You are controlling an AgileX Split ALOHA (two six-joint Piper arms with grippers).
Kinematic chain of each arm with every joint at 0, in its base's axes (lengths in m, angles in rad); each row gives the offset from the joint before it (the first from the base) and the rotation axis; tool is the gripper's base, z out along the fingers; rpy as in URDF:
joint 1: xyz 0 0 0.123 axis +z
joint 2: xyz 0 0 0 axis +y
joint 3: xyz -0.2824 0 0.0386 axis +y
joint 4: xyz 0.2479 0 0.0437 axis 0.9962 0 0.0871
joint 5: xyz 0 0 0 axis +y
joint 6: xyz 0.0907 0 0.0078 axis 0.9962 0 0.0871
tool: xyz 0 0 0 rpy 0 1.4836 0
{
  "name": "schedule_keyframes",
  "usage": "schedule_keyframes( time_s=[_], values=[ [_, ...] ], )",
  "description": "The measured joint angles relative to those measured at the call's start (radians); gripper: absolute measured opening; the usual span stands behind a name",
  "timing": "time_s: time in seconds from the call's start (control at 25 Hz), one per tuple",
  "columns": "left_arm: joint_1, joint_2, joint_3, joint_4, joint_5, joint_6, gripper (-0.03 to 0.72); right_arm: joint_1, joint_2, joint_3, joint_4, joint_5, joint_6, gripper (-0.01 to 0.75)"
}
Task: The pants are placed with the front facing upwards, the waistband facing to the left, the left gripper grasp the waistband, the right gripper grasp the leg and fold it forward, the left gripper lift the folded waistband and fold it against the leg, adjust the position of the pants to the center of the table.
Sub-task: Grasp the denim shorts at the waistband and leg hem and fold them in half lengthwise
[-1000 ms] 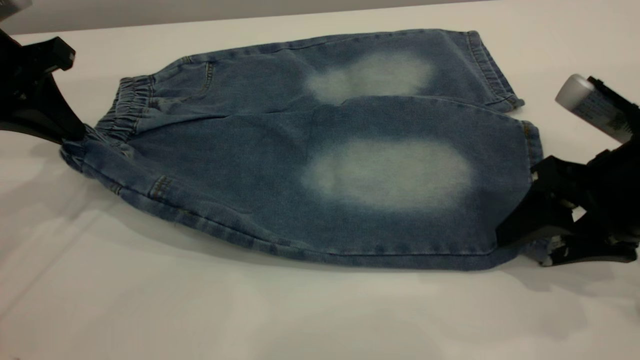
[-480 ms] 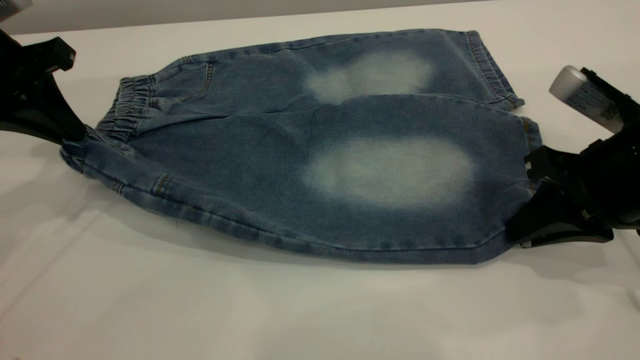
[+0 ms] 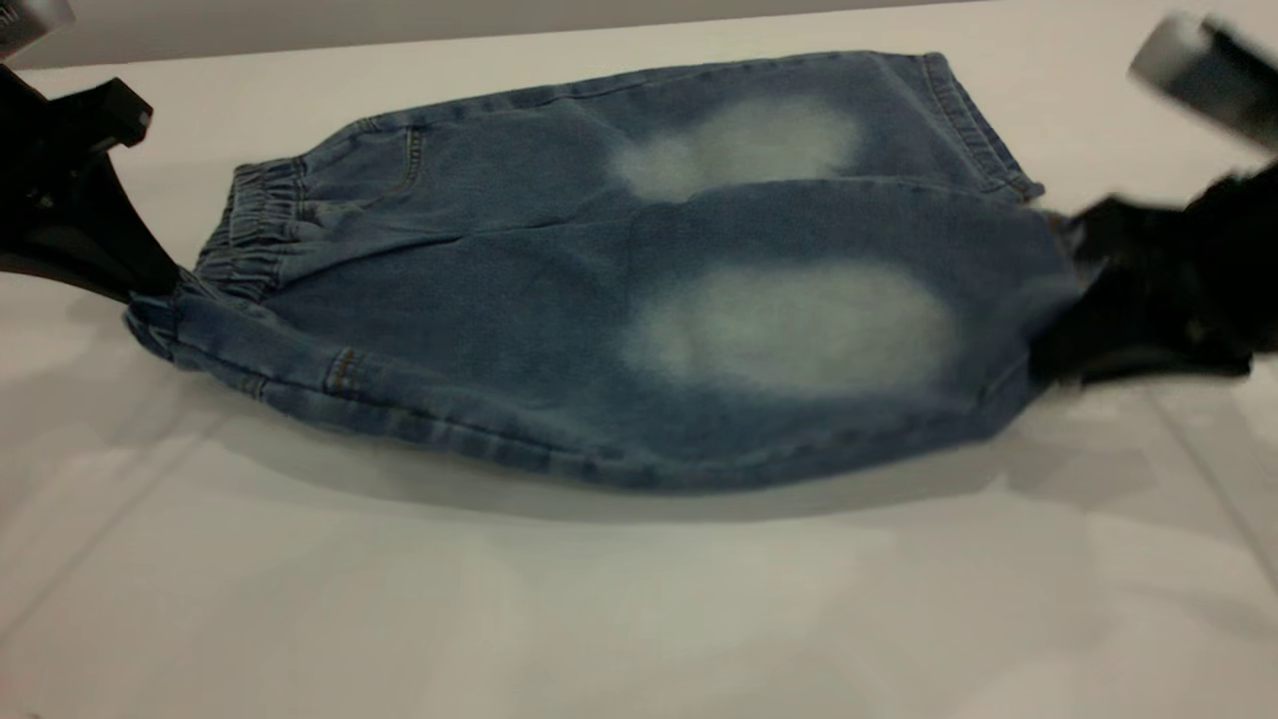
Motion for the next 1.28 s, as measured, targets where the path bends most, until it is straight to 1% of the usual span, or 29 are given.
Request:
schedule_keyframes(
  time_s=[0.16, 0.28, 0.44, 0.6, 0.76, 1.08, 1.28],
  values=[
    [0.000, -0.033, -0.012, -0.001, 0.015, -0.001, 0.071, 0.000, -0.116, -0.001, -0.052, -0.029, 0.057, 0.024],
    [0.000, -0.049, -0.049, -0.003, 0.017, -0.001, 0.071, 0.000, -0.160, -0.031, -0.100, -0.029, 0.091, 0.024],
    [0.000, -0.047, -0.107, -0.008, 0.037, -0.002, 0.069, 0.000, -0.150, -0.093, -0.153, -0.023, 0.117, 0.024],
    [0.000, -0.045, -0.143, -0.009, 0.025, -0.001, 0.069, 0.000, -0.133, -0.162, -0.187, -0.022, 0.140, 0.024],
    [0.000, -0.044, -0.148, -0.016, 0.012, -0.004, 0.069, 0.000, -0.080, -0.232, -0.201, -0.013, 0.144, 0.024],
    [0.000, -0.044, -0.149, -0.046, -0.093, -0.004, 0.069, 0.000, 0.060, -0.377, -0.215, 0.029, 0.157, 0.024],
    [0.000, -0.044, -0.149, -0.059, -0.180, -0.004, 0.069, 0.000, 0.113, -0.463, -0.228, 0.029, 0.159, 0.024]
  ],
)
